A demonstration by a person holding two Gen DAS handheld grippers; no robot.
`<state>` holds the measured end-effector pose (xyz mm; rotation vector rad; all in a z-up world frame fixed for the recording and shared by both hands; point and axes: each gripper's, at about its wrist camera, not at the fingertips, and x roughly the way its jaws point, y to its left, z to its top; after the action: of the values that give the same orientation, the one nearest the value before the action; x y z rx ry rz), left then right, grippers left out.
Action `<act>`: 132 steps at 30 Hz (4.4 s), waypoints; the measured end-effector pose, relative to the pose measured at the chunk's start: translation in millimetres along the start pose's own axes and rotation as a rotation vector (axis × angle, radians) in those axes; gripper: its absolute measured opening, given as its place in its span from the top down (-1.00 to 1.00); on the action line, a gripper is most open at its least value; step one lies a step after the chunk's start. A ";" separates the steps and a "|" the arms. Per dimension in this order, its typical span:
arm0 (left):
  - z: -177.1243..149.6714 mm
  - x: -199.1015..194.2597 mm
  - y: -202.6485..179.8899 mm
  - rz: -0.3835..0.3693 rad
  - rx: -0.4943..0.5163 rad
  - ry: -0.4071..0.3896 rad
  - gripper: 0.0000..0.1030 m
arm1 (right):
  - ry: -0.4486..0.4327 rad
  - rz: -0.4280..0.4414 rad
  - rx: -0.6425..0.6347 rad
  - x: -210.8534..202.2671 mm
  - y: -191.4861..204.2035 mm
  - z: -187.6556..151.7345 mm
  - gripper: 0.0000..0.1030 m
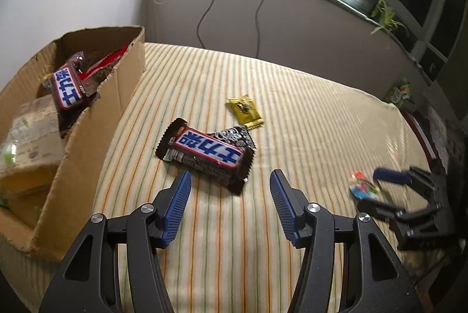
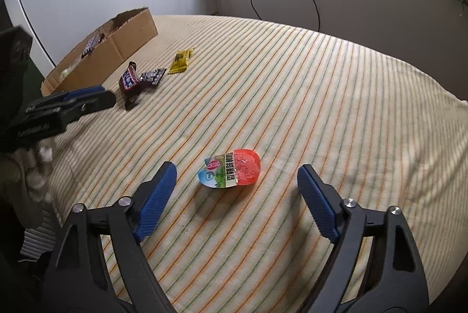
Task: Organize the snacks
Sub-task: 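Grasp a Snickers bar with the left tool while the right tool grasps the jelly cup, then carry the Snickers and jelly cup over the box with both tools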
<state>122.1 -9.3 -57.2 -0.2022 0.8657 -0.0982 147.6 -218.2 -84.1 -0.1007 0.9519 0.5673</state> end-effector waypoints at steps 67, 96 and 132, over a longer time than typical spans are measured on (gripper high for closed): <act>-1.5 -42.1 14.9 0.039 -0.035 -0.124 0.46 | -0.041 -0.026 -0.083 -27.1 33.5 9.9 0.23; 5.6 -89.4 88.9 0.107 -0.129 -0.237 0.46 | -0.076 0.058 -0.196 -6.5 116.6 78.6 0.23; 13.4 -89.9 155.8 0.237 -0.191 -0.232 0.46 | -0.100 0.208 -0.291 94.0 203.5 208.6 0.22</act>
<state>74.9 159.7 -15.4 -0.2820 0.6612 0.2269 242.4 61.4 -3.2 -0.2336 0.7823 0.8945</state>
